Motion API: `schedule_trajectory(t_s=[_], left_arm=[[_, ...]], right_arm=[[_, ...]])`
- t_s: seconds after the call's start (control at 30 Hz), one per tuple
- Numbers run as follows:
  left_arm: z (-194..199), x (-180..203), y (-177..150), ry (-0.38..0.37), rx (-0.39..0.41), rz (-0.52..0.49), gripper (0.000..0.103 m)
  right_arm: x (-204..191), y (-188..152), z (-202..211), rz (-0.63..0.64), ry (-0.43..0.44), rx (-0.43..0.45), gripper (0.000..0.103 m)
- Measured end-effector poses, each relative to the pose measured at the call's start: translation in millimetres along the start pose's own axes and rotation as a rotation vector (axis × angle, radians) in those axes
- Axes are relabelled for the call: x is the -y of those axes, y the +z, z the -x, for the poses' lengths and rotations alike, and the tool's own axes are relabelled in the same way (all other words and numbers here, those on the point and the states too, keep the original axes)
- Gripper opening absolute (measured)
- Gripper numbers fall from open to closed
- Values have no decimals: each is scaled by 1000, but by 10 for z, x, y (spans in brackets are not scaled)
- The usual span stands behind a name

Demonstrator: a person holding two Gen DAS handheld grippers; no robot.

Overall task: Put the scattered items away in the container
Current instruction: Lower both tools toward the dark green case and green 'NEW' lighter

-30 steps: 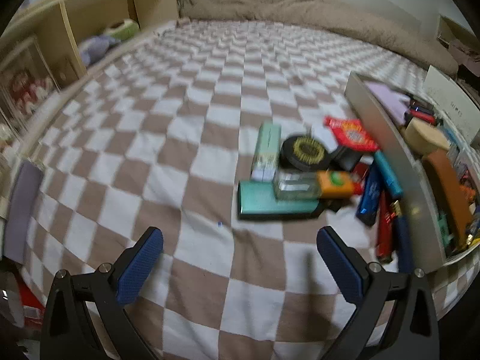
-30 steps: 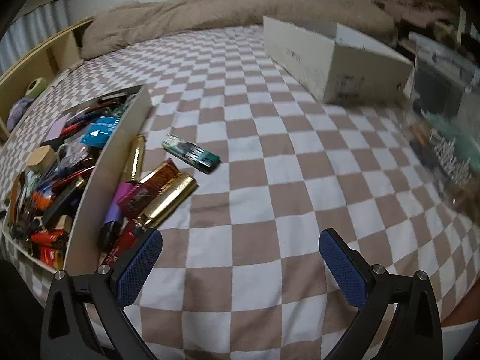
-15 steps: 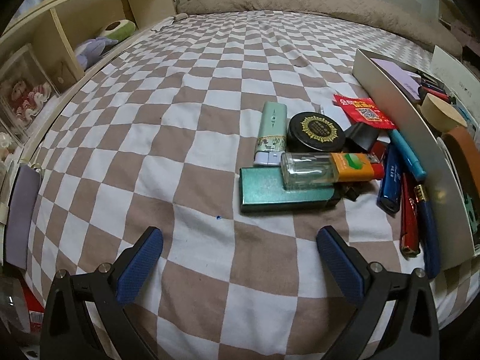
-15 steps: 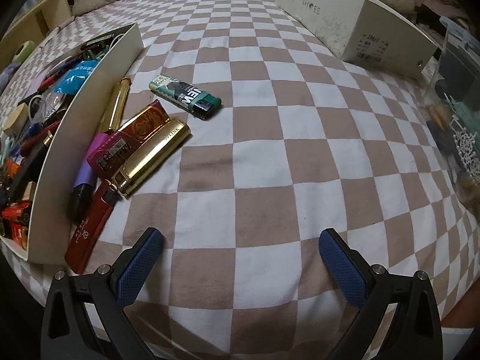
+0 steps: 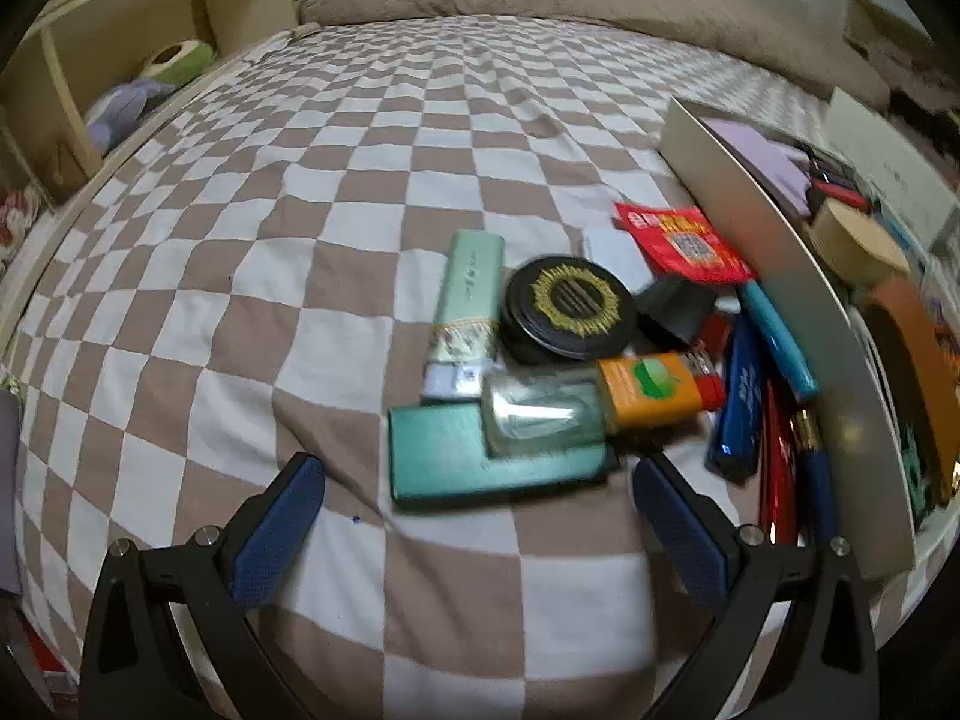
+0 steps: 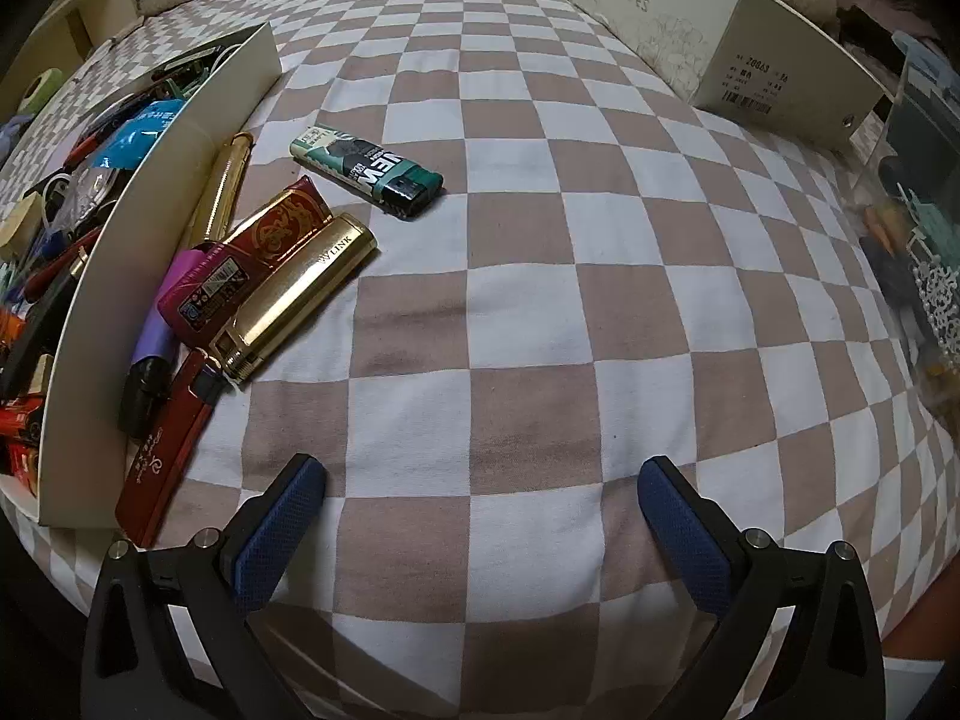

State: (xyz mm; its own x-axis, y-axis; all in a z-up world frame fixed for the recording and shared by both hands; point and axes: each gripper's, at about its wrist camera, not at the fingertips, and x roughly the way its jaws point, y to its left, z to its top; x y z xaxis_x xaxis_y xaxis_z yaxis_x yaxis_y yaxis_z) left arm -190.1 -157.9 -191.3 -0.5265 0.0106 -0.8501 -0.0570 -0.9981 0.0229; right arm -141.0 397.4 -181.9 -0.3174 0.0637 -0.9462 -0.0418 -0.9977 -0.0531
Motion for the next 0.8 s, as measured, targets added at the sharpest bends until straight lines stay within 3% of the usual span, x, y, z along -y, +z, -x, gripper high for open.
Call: schedule_trajectory(t_s=[0.27, 0.8], left_arm=[[11, -36, -15, 25, 23, 19, 103], [72, -179, -77, -52, 108, 79, 100]], right_arm=[[45, -60, 28, -8, 4, -1, 103], [73, -95, 61, -3, -8, -1, 103]])
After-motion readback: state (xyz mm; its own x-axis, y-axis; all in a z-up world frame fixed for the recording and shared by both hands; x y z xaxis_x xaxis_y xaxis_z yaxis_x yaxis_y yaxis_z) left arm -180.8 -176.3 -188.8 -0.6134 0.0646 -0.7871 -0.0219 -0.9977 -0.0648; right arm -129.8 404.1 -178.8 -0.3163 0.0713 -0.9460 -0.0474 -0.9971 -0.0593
